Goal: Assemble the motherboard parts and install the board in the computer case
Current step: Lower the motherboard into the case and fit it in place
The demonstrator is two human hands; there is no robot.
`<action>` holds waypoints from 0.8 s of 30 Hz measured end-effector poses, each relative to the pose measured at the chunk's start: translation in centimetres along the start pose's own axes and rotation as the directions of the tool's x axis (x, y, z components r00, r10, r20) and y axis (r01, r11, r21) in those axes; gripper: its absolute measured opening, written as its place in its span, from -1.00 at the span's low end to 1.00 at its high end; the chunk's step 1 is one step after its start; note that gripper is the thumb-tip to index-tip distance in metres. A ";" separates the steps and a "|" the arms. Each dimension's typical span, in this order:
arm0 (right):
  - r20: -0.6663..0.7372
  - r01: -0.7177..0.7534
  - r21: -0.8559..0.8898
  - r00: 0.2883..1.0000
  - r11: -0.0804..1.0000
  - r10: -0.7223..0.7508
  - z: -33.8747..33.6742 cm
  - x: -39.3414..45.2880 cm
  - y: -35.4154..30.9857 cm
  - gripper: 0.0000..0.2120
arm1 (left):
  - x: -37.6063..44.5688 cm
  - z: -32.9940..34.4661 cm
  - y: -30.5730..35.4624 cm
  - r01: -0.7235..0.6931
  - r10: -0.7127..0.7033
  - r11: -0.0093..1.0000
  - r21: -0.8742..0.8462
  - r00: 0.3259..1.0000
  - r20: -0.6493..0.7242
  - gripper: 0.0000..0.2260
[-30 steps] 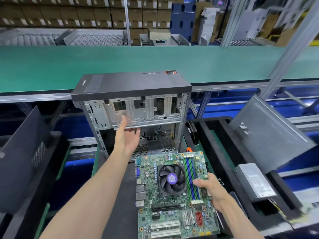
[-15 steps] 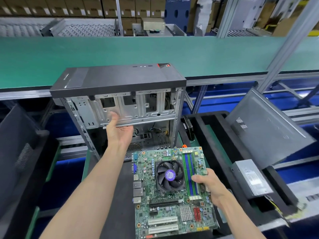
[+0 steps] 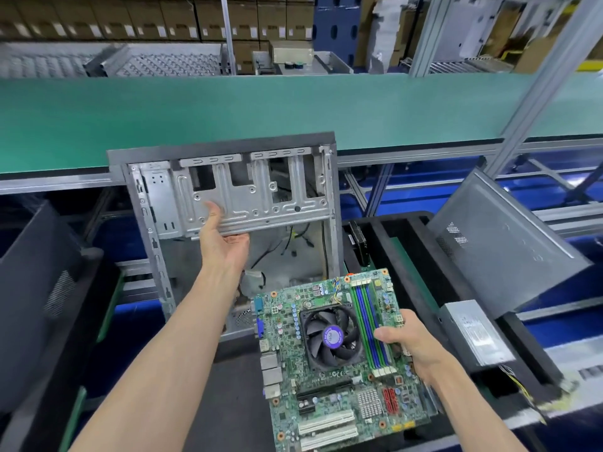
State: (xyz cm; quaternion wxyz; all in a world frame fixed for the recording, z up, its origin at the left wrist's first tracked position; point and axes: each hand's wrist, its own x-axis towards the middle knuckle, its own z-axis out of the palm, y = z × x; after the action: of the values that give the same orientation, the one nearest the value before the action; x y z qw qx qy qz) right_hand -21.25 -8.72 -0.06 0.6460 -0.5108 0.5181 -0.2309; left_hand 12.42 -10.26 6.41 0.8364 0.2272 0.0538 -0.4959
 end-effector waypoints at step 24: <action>0.047 -0.040 -0.095 0.998 0.995 0.045 0.3 -2.1 -2.0 0.26 | 1.8 -4.2 -0.6 0.095 0.005 0.966 0.241 0.923 -0.384 -0.63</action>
State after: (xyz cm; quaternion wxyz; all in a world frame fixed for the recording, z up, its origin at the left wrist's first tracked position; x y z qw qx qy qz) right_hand -21.22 -7.63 2.65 0.6385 -0.5350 0.5232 -0.1798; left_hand 13.34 -10.12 1.89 0.7618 0.4238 0.1565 -0.4643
